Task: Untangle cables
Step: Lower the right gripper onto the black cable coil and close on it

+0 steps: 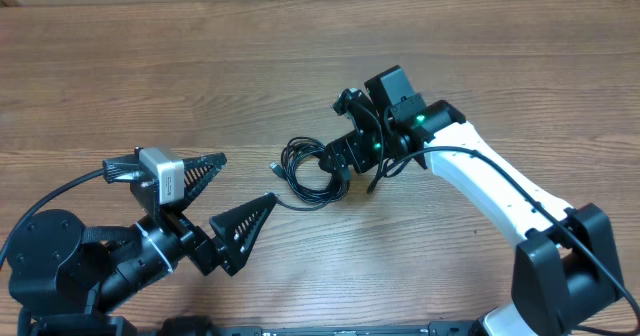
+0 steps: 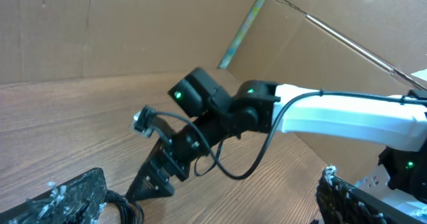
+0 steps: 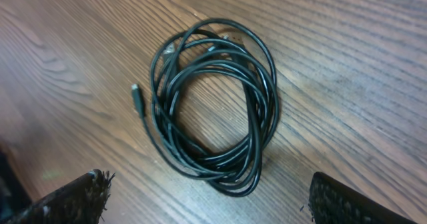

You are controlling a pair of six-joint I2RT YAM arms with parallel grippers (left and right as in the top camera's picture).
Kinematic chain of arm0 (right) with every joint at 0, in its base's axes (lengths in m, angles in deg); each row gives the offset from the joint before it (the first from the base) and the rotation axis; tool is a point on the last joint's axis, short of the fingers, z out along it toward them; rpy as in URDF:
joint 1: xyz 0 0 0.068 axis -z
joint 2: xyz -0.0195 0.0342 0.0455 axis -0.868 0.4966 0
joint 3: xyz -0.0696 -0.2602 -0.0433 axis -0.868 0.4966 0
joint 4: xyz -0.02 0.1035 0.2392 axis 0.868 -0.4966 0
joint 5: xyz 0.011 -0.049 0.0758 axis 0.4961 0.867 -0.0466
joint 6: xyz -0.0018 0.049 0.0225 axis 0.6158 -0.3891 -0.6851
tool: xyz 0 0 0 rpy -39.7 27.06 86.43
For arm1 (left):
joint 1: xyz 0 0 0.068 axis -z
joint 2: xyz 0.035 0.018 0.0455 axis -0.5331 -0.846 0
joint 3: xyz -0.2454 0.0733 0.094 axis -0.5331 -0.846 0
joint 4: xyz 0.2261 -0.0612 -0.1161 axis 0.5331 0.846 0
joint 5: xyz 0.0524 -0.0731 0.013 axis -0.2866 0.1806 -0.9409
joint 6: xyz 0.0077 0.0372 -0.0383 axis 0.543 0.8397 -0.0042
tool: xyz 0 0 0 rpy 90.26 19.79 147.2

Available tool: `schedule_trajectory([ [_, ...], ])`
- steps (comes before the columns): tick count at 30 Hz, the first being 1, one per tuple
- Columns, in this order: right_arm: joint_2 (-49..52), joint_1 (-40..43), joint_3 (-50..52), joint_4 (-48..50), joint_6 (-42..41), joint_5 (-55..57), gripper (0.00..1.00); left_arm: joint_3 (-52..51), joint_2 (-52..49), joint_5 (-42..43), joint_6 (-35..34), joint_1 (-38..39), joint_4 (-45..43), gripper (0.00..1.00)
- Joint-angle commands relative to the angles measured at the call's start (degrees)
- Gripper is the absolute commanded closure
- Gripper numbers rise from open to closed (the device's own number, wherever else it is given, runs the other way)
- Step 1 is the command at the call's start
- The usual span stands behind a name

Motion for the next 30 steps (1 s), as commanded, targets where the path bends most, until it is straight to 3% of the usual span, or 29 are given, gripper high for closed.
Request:
schedule_trajectory([
  [1,2.1,0.1,1.8,1.6,0.0,0.2,0.05,0.2,0.1,1.1,-1.0,-0.3,-0.3,0.00],
  [17,11.8,-0.8,1.8,4.9,-0.2,0.0,0.07,0.2,0.1,1.4,-2.1,-0.3,-0.6,0.00],
  [20,13.6,-0.9,1.8,5.0,-0.7,0.0,0.21,0.2,0.1,2.2,-2.1,-0.3,-0.7,0.00],
  [22,14.7,-0.9,1.8,5.2,-2.6,0.0,0.50,0.2,0.1,2.2,-2.1,-0.3,-0.7,0.00],
  [24,15.8,-0.9,1.8,5.4,-4.3,0.0,0.96,0.2,0.1,2.2,-2.1,-0.3,-0.8,0.00],
  [30,16.0,-1.0,1.2,5.1,-5.7,-1.7,0.96,0.2,0.1,2.2,-2.1,-0.3,-1.2,0.00],
])
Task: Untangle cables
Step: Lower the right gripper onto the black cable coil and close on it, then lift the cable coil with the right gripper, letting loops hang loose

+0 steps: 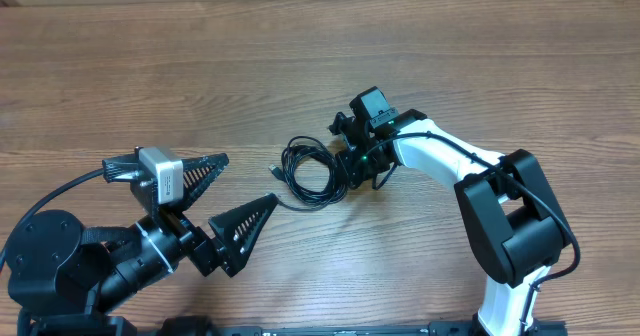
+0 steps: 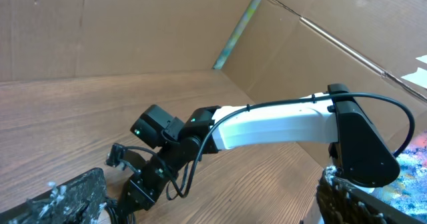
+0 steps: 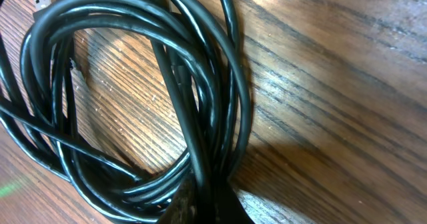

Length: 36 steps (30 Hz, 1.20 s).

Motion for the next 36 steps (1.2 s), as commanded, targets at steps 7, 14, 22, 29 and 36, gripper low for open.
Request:
schedule_trajectory([
  [7,-2.8,-0.2,-4.4,-4.2,1.0,-2.3,0.96,0.2,0.1,1.1,-0.6,-0.3,-1.4,0.00],
  [14,-11.3,-0.2,-11.6,-11.6,3.1,-2.1,0.96,0.2,0.1,1.1,-0.5,-0.3,-1.4,0.00],
  [22,-21.8,-0.2,-18.7,-20.8,2.7,-2.1,0.96,0.2,0.1,0.9,6.2,-0.3,0.5,0.00],
  [29,-30.3,-0.2,-19.5,-23.3,-0.7,-2.1,0.96,0.2,0.0,-4.6,9.3,-0.3,3.2,0.00],
  [36,-37.3,-0.2,-19.5,-22.1,-2.3,-2.1,0.96,0.1,-0.1,-6.7,12.6,-0.3,8.0,0.00],
])
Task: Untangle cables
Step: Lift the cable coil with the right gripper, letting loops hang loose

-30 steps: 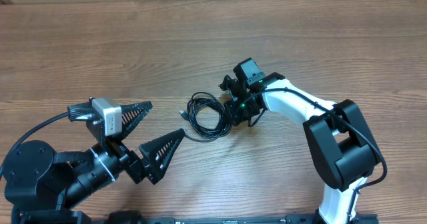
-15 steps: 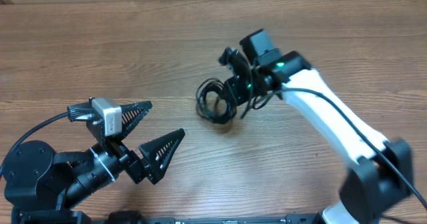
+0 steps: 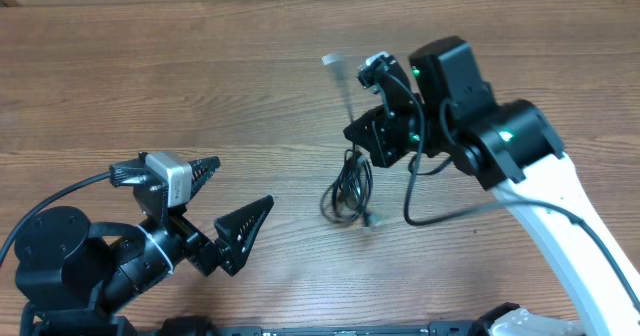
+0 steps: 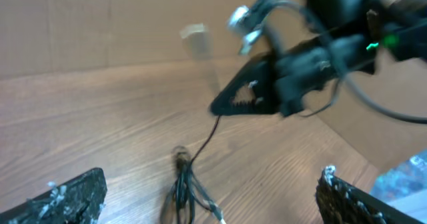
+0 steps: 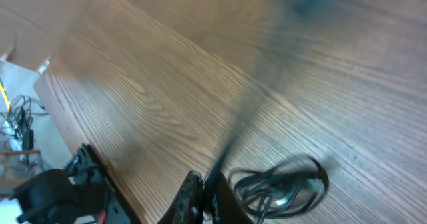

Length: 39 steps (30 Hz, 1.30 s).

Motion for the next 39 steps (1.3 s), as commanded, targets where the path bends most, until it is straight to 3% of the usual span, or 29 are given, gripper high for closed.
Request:
schedule_trajectory([
  [1,-4.3,-0.2,-1.8,1.3,-1.4,-0.6,0.96,0.1,-0.2,-1.5,3.5,-0.3,1.8,0.00],
  [14,-8.5,-0.2,-1.8,5.7,-4.9,1.5,0.95,0.0,-3.0,-1.4,4.5,-0.3,9.7,0.00],
  [15,-8.3,-0.2,-1.7,4.9,-4.9,2.4,0.80,0.0,-3.3,-1.2,4.5,-0.3,10.0,0.00],
  [18,-7.4,-0.2,-1.7,1.6,-4.9,4.3,0.21,0.0,-3.7,0.4,4.3,-0.3,9.9,0.00],
  [21,-6.0,-0.2,-1.6,-2.8,-4.9,7.4,0.09,0.0,-3.8,2.9,4.3,-0.3,9.2,0.00],
  [26,-2.0,-0.2,-1.6,-10.0,-4.9,7.5,0.08,0.0,-3.8,4.7,4.3,-0.3,8.5,0.00],
  [30,2.1,-0.2,-1.2,-13.9,-5.0,7.5,0.17,0.0,-3.8,5.3,4.2,-0.3,8.3,0.01],
  [39,10.5,-0.2,-1.2,-13.9,-19.0,9.7,0.19,0.0,-3.8,5.3,4.0,-0.3,8.3,0.00],
])
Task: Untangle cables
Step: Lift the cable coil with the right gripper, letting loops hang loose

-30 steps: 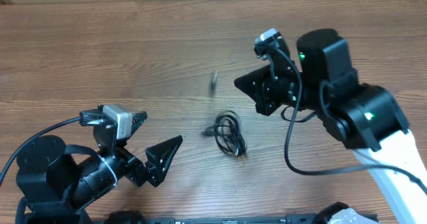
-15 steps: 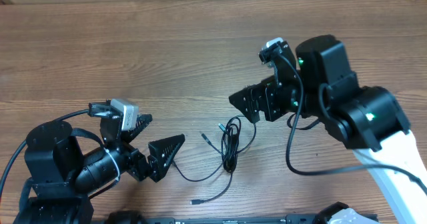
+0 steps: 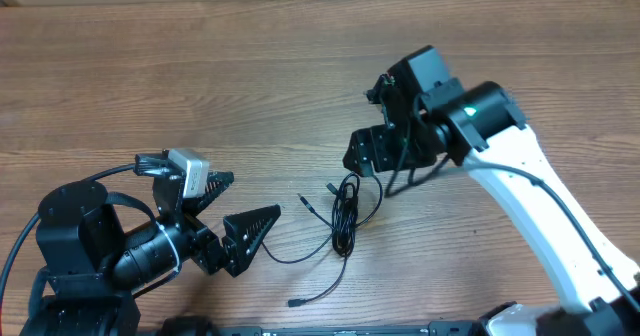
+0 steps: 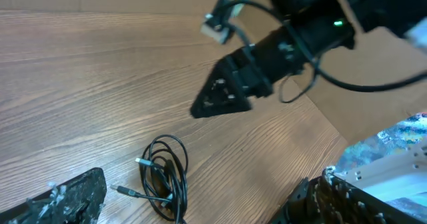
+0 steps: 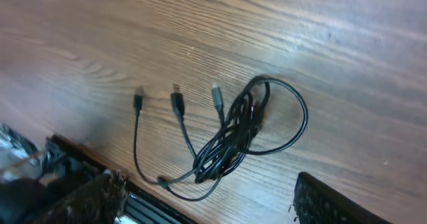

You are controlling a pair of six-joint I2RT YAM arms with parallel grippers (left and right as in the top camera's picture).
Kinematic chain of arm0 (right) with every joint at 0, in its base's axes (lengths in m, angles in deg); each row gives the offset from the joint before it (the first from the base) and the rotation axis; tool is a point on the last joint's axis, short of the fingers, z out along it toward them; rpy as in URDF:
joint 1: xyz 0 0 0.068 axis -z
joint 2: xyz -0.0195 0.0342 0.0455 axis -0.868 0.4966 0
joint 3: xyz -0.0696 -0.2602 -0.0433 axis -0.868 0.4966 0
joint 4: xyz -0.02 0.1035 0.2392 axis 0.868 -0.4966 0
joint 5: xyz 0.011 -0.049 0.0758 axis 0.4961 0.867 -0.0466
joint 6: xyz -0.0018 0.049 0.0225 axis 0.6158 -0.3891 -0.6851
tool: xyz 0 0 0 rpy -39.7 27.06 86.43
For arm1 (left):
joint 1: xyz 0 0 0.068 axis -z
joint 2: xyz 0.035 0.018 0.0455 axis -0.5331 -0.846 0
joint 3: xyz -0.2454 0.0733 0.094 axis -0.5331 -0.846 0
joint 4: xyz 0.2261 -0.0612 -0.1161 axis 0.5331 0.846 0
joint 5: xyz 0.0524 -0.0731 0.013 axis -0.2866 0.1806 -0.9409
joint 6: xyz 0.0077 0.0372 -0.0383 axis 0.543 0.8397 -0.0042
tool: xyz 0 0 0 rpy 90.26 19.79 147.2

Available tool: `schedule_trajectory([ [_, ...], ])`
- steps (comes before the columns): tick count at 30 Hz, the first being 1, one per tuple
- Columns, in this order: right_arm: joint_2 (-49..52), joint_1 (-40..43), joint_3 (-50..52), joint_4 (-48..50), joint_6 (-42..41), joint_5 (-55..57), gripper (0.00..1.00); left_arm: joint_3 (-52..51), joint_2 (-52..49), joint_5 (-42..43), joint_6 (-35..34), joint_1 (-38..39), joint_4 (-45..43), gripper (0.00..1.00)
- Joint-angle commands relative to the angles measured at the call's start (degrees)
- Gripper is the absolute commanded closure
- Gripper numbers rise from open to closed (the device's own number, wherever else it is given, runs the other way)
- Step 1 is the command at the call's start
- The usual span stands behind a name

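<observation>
The black cable bundle [image 3: 346,216] lies on the wooden table as a narrow loose hank; several plug ends stick out to the left and one strand trails toward the front edge. The right wrist view shows the bundle [image 5: 235,139] below my right gripper [image 5: 208,184], which is open and holds nothing. Overhead, the right gripper [image 3: 372,154] hovers just behind and to the right of the bundle. My left gripper [image 3: 255,195] stands open to the bundle's left, empty. From the left wrist, the bundle [image 4: 167,179] sits between the spread fingers of the left gripper [image 4: 200,192].
A wooden table [image 3: 200,66] carries everything. A loose cable end [image 3: 296,302] lies close to the table's front edge. A cardboard wall [image 4: 373,71] rises beyond the table's right side.
The right gripper was shut on the cable, holding it raised with the bundle dangling. Now it is open and the cable lies on the table with its ends spread. The left gripper tilted down toward it.
First the cable lay as a round coil with the right gripper open above it. Then the right gripper was down at the coil's right side. Later it held the cable lifted off the table. Now the cable rests nearer the front, stretched and looser.
</observation>
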Motion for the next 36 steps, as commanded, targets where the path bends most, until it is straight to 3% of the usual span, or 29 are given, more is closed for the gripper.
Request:
schedule_trajectory([
  [1,1.7,-0.2,-0.8,0.0,-8.9,3.2,0.18,0.0,0.2,1.2,1.0,-0.3,-0.3,0.00],
  [11,2.7,-0.5,8.7,3.8,-25.3,8.0,0.09,0.0,0.2,1.1,1.0,-0.3,-0.5,0.00],
  [26,2.7,-9.8,24.9,21.0,-31.9,4.4,0.09,0.0,0.2,1.1,0.7,-0.3,-1.6,0.00],
  [27,2.8,-10.3,25.4,21.8,-32.2,4.4,0.17,0.0,0.2,1.1,0.6,-0.3,-1.6,0.00],
  [28,2.8,-10.8,25.8,22.7,-32.2,4.4,0.41,0.0,0.2,1.1,0.6,-0.3,-1.6,0.00],
  [29,2.8,-11.1,26.2,23.5,-32.2,4.4,0.80,0.0,0.2,1.1,0.6,-0.3,-1.6,0.00],
  [30,2.8,-11.3,26.3,23.8,-32.2,4.4,0.96,0.0,0.2,1.1,0.6,-0.3,-1.6,0.00],
  [36,2.8,-11.4,26.3,25.5,-29.7,4.4,0.96,0.0,0.2,1.1,0.1,-0.3,-1.6,0.00],
])
